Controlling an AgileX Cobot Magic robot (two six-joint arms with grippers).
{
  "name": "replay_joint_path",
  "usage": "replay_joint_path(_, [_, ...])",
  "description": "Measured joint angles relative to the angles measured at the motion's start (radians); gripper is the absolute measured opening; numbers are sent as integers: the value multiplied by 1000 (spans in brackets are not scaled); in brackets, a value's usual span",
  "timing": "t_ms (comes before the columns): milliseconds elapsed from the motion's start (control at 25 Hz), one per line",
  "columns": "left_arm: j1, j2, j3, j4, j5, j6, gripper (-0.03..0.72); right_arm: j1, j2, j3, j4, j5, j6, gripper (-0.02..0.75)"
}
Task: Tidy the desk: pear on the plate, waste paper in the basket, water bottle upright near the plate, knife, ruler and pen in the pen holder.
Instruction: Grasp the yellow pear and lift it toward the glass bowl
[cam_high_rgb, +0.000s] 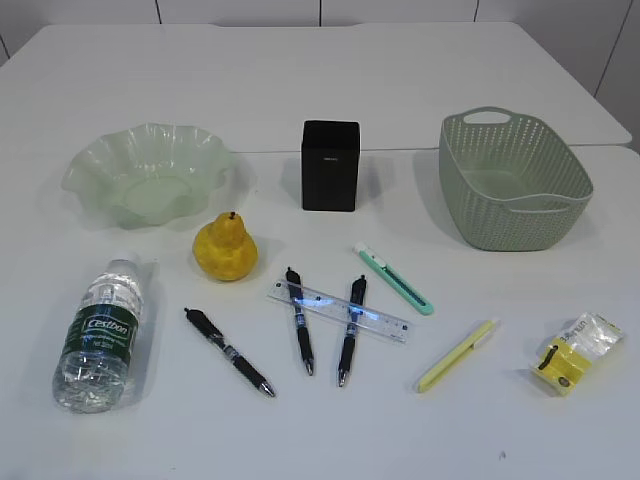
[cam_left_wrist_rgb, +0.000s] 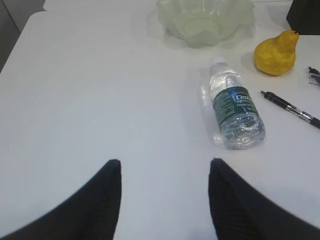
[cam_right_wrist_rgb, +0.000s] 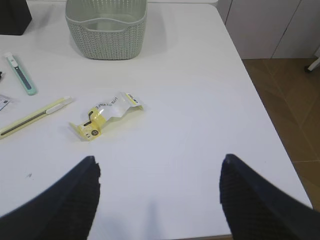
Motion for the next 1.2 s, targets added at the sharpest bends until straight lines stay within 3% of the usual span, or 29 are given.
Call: replay_joint_path(1200, [0, 0, 0, -1, 0, 0, 392, 0, 0, -10, 4, -28, 0, 554])
